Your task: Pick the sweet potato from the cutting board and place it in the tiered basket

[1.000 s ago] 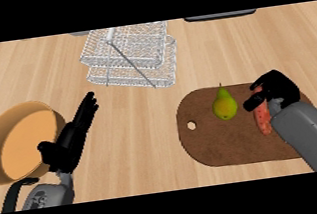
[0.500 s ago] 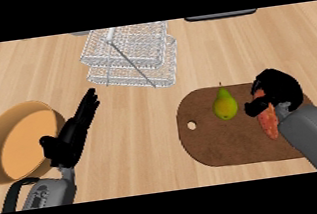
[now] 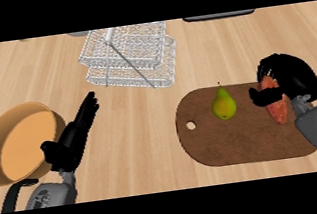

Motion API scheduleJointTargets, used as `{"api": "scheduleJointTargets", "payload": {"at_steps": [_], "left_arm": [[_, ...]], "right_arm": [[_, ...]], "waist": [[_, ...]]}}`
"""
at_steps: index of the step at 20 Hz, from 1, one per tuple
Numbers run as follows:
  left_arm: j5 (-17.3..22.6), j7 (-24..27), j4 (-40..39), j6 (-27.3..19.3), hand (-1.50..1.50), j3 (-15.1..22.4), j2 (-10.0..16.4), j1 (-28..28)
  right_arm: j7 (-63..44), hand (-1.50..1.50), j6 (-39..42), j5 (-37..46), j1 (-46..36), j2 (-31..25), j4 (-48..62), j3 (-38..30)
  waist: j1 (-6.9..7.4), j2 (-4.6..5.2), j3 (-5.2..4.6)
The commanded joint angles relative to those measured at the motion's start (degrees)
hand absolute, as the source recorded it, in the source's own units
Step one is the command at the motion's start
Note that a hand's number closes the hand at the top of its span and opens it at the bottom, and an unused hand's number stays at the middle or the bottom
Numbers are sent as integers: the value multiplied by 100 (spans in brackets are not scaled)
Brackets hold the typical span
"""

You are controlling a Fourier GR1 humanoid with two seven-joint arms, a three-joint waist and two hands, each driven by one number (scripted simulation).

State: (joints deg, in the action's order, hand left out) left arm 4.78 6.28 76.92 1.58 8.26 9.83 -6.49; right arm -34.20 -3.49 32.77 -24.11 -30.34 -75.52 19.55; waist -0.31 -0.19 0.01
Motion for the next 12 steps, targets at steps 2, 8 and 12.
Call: {"api": "scheduleJointTargets", "payload": {"at_steps": [2,8,12], "left_arm": [[112,-71,-49,39,0,-183,69,-81],[-17,-126,63,27,0,-65,-55,-75],[-46,-287,297,63,0,5,-108,-8]], "right_arm": [[274,150,-344,-719,-105,273,-1156,-626],[-110,150,100,-706,-968,282,-1797,-899],[-1208,150,536,-483,-1981,776,-1808,-725]], "waist": [[-98,-31,-1],[37,8,-3],[85,6,-5]]}}
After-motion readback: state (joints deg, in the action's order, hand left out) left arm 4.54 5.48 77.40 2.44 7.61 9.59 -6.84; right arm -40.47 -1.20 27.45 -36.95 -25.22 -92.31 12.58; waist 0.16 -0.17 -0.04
